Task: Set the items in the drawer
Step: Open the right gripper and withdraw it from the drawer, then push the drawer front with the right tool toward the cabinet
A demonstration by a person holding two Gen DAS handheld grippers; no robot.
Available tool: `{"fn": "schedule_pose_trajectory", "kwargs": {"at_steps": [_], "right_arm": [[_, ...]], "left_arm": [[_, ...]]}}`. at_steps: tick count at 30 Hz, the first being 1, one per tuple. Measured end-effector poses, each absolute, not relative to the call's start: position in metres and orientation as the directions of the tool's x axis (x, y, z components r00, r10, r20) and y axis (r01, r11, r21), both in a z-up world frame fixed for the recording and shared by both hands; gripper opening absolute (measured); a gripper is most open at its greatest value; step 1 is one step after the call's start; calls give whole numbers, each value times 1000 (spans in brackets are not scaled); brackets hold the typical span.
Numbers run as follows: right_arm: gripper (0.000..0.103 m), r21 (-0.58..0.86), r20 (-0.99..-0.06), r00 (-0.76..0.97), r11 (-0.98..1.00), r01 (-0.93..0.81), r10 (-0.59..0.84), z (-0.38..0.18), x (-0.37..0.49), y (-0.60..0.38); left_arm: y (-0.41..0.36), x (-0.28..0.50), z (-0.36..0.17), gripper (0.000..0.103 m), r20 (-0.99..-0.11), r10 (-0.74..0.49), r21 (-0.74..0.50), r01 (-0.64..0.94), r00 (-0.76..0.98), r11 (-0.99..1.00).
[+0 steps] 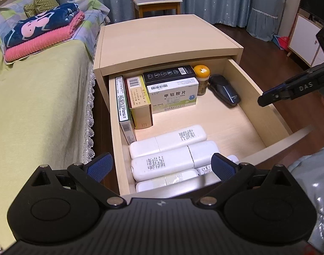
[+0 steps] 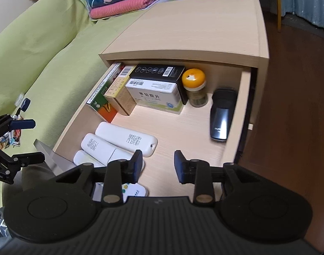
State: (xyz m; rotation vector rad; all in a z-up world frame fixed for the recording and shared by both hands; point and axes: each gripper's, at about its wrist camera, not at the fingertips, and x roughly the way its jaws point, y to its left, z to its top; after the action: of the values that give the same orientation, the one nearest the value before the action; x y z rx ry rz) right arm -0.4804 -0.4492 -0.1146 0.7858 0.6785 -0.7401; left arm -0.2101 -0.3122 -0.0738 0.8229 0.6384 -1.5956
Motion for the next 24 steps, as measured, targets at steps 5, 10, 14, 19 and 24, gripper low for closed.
{"fn": "schedule_pose_trajectory", "kwargs": {"at_steps": [5,10,14,19,24], "right_arm": [[37,361,-751,566,505,784,-341,-108,-488,-434],[42,371,-733,582,509,777,-352,-101,-495,-420],[44,376,-725,589,511,773,-358,-97,-501,-411],[51,368,-718,591,520,771,-368,-93,-508,-399],[57,360,-706,596,531,767,-382,-88,-520,-387]], "left_arm": [[-305,-216,-73,100,-798,-599,48,983,-70,-179],[-298,-220,-72,100,-796,-602,60,983,-59,-176],[-293,-223,-70,100,-793,-607,70,982,-53,-177],[-287,-226,-68,100,-790,-611,85,981,-42,-177],[-279,-225,-68,100,-791,-611,97,980,-31,-176]]}}
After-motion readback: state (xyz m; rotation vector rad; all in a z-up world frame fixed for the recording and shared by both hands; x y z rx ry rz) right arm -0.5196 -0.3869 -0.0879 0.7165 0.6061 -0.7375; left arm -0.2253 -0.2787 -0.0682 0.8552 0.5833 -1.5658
